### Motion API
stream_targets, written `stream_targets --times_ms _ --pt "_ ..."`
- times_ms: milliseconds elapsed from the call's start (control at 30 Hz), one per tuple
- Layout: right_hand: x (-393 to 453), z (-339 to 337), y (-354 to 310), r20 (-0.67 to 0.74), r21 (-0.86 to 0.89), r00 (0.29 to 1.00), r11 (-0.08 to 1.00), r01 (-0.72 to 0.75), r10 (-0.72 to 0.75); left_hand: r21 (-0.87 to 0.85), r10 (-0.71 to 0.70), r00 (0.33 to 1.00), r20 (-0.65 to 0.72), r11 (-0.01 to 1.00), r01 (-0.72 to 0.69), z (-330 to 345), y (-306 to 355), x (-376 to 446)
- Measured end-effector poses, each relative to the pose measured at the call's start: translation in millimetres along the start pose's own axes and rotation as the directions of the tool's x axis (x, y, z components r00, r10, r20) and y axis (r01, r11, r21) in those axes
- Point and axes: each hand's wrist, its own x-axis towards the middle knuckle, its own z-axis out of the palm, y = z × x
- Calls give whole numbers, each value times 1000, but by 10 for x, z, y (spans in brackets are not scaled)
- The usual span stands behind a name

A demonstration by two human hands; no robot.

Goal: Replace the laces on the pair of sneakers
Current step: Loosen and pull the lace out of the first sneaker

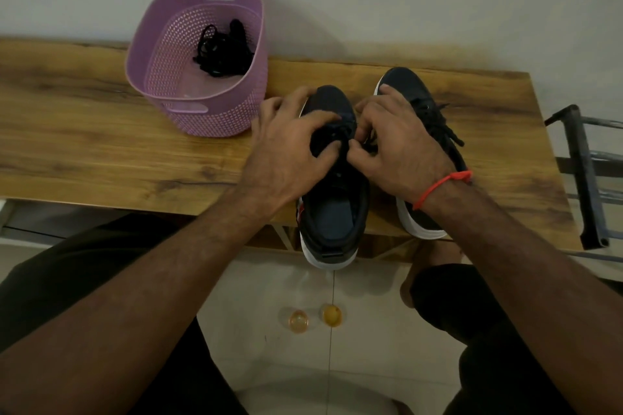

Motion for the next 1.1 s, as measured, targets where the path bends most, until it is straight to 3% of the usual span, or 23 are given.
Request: stream_targets --times_ms 167,267,367,467,567,733,867,1000,1100 --pt "1 19 2 28 -8 1000 1000 -4 4 33 -11 1000 -18 999 11 55 11 15" --pt "9 7 9 7 -12 1000 1000 2 -2 -163 -71 982 -173 986 43 -53 -18 73" --pt "7 3 18 14 -7 1000 1000 -8 8 -392 -234 916 -327 915 94 -233 -83 123" --pt "11 6 14 25 -5 1000 1000 -9 9 -326 -238 936 -261 934 147 -262 -145 126" --pt "12 7 10 26 1 1000 1000 -13 13 -165 -116 988 -99 981 98 -142 -87 58" --pt "3 21 9 34 12 999 1000 -18 18 -8 -34 999 -11 999 34 41 24 -22" --pt "1 15 8 48 14 999 1000 -24 23 -80 -31 995 -98 996 23 -32 34 21" --pt "2 9 8 51 18 998 999 -30 29 -281 -190 946 -262 953 114 -240 -90 105" --pt "13 1 12 61 15 998 999 -29 28 -281 -210 943 -259 950 135 -264 -106 95"
